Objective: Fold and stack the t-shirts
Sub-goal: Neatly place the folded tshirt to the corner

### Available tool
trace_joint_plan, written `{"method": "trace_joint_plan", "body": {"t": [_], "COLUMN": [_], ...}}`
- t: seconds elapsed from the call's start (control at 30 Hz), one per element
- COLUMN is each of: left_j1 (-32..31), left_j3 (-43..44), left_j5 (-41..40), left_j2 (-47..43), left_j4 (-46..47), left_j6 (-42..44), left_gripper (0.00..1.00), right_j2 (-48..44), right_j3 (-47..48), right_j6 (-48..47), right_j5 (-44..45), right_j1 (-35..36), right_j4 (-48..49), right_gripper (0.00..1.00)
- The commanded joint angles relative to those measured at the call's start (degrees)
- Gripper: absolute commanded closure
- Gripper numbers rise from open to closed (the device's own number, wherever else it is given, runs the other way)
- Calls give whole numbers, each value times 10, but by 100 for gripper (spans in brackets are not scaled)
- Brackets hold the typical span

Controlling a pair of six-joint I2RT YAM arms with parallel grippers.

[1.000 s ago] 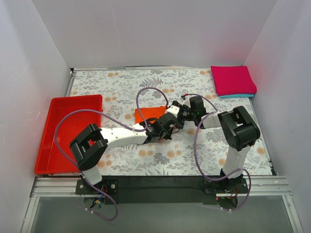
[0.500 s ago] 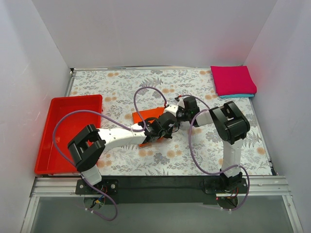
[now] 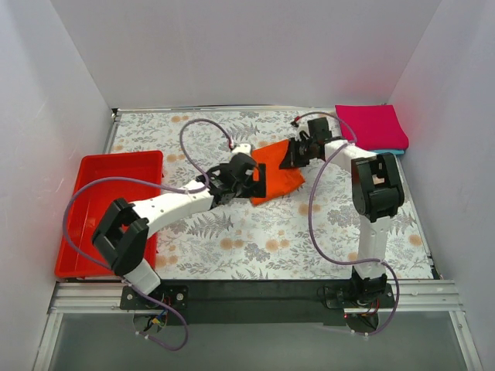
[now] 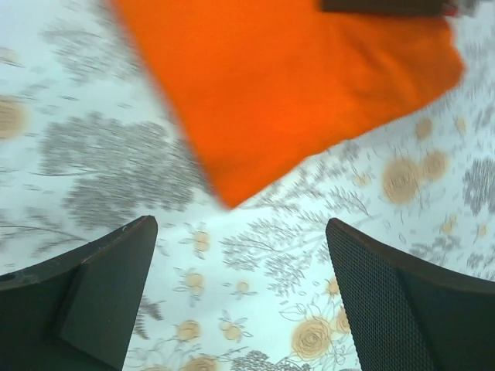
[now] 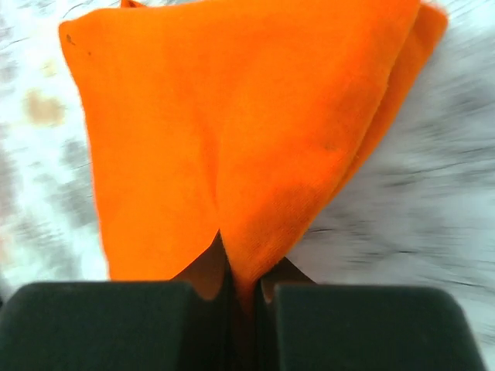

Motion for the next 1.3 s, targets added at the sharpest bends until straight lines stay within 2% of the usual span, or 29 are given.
{"method": "trace_joint_plan", "body": {"t": [0.0, 0.13, 0.17, 0.27, 0.63, 0.8, 1.0, 1.27], "left_j1": [71, 119, 128, 156, 175, 175, 176, 175], "left_j3": [2, -21, -26, -49, -96, -90, -67, -44], "left_j5": [9, 11, 13, 25, 63, 74, 84, 104], "left_j2": [-77, -118, -125, -151, -167, -136, -99, -65], "left_j4": [-46, -83, -89, -112, -156, -158, -158, -155], "left_j6": [-18, -10, -10, -23, -80, -83, -77, -62], "left_gripper": [16, 16, 16, 16, 17, 17, 18, 19], "right_j2": [11, 44, 51, 73, 143, 155, 133, 105], "right_j3": [85, 196, 216, 288, 466, 496, 480, 476], "right_j6": [-184, -276, -291, -340, -425, -433, -454, -451], "right_j5": [127, 223, 270, 340, 428, 438, 458, 429], "right_j1": [-28, -66, -71, -86, -108, -122, -131, -150], "right_j4": [-180, -253, -262, -276, -254, -238, -218, -192], "right_gripper": [99, 99, 99, 99, 99, 99, 99, 99]}}
